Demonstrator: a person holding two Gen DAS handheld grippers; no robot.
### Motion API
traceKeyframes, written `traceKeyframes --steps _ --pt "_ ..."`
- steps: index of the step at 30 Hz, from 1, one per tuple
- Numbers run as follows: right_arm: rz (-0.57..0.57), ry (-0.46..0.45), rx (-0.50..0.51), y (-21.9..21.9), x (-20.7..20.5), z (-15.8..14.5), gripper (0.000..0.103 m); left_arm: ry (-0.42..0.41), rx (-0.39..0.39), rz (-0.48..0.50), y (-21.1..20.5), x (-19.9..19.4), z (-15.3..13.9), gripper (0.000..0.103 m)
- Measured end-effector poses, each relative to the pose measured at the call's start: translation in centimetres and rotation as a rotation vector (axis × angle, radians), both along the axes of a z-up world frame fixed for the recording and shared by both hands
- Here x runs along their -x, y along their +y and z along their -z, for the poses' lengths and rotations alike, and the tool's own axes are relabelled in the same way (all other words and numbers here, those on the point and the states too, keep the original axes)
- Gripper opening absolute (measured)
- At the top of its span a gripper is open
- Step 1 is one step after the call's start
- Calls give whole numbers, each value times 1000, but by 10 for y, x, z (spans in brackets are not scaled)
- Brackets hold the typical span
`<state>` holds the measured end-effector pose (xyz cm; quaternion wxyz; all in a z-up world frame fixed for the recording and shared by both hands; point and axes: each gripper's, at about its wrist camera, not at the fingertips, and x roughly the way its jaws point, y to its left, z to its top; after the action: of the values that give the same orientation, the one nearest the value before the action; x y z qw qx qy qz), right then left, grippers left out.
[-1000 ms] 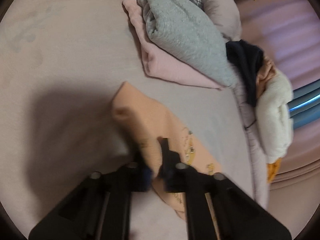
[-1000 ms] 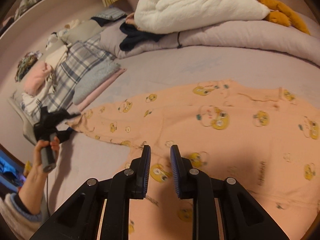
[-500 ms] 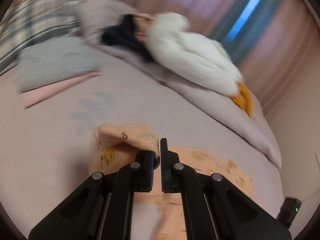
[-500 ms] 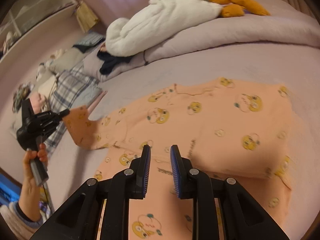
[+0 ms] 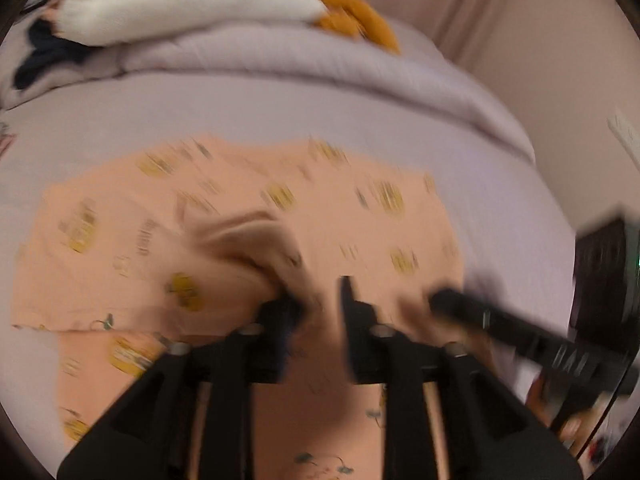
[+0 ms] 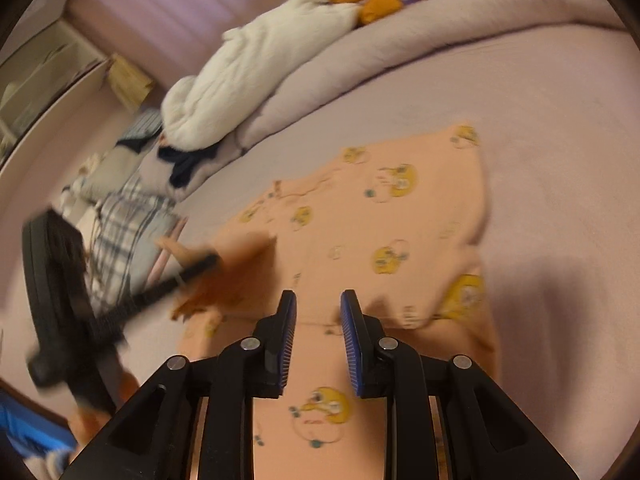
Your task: Fold small clothes
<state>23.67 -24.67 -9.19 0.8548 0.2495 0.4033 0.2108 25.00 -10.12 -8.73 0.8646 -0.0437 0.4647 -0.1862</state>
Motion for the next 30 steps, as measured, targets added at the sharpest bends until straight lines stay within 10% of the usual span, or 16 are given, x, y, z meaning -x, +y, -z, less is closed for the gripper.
traceKeyframes --steps 5,16,23,25,27,30 --pt "-16 11 21 0 0 2 28 43 -19 90 -2 19 11 75" --pt "-68 -81 303 57 -19 -18 46 -14 -31 -30 93 73 4 75" --pt "-62 69 164 51 -38 12 46 -33 7 -134 148 95 6 77" --pt "-55 57 216 62 -41 14 38 -22 37 -162 160 97 8 77" --pt "-65 33 275 74 -41 10 6 -10 56 -184 168 98 10 77" --pt "-62 -17 312 75 -34 -7 5 -11 55 -213 180 101 9 77"
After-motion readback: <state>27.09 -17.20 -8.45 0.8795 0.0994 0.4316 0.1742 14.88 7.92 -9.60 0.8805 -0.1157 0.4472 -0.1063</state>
